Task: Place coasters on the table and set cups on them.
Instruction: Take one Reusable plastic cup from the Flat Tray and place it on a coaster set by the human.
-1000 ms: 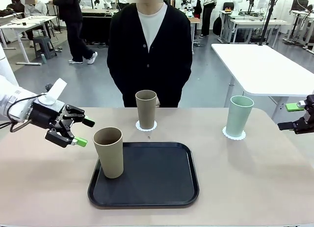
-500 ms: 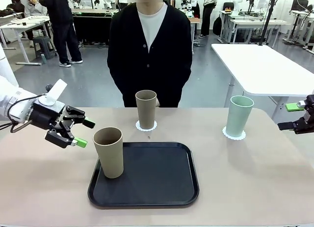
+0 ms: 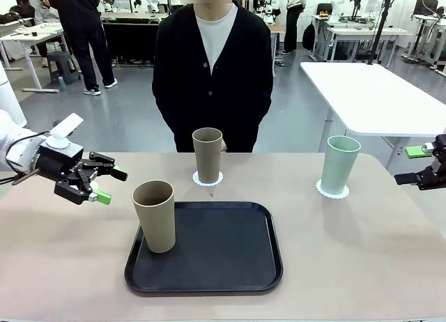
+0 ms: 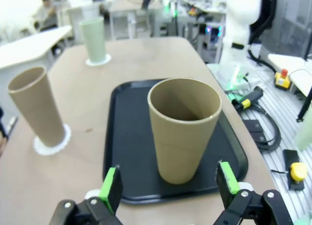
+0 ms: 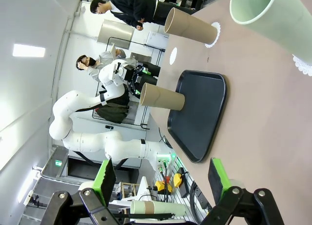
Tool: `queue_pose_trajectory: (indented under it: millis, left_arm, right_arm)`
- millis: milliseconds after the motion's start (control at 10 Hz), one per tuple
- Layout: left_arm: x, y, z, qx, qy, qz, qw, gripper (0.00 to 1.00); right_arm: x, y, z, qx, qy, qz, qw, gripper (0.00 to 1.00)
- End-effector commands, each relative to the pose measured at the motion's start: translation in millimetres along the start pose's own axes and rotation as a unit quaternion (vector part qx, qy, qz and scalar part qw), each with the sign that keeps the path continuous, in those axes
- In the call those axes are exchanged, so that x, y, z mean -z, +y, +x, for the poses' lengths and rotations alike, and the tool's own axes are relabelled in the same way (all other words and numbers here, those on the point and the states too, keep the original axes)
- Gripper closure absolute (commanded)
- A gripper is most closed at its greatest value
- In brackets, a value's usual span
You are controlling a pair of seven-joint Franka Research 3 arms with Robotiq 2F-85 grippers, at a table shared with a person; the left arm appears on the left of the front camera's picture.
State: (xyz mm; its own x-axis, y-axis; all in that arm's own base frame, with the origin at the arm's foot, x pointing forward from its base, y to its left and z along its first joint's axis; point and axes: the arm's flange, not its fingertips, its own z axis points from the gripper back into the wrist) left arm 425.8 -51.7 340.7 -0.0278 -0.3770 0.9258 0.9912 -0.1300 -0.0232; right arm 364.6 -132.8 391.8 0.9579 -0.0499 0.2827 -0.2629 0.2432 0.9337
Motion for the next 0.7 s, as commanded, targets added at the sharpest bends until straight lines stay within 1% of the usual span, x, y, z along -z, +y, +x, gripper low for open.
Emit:
queue_pose_trajectory:
  millis: [0, 100, 300, 500, 600]
  left_arm:
    - [-1.1, 7.6, -29.3, 0.035, -0.038, -0.027, 0.998, 0.00]
    - [1.2, 10.4, -41.1, 0.033, -0.050, -0.028, 0.998, 0.00]
    - [10.8, 6.2, -51.4, 0.018, -0.048, -0.013, 0.999, 0.00]
    - [24.2, 4.9, -51.4, -0.005, -0.048, -0.003, 0.999, 0.00]
    - [29.3, 3.7, -50.6, -0.005, -0.050, -0.001, 0.999, 0.00]
  right_arm:
    - [0.6, -0.5, 1.6, 0.000, 0.001, -0.001, 1.000, 0.00]
    - [0.6, -0.5, 1.6, 0.000, 0.001, -0.001, 1.000, 0.00]
    - [0.6, -0.5, 1.6, 0.000, 0.001, -0.001, 1.000, 0.00]
    - [0.6, -0.5, 1.6, 0.000, 0.001, -0.001, 1.000, 0.00]
    - [0.6, -0.5, 1.6, 0.000, 0.001, -0.001, 1.000, 0.00]
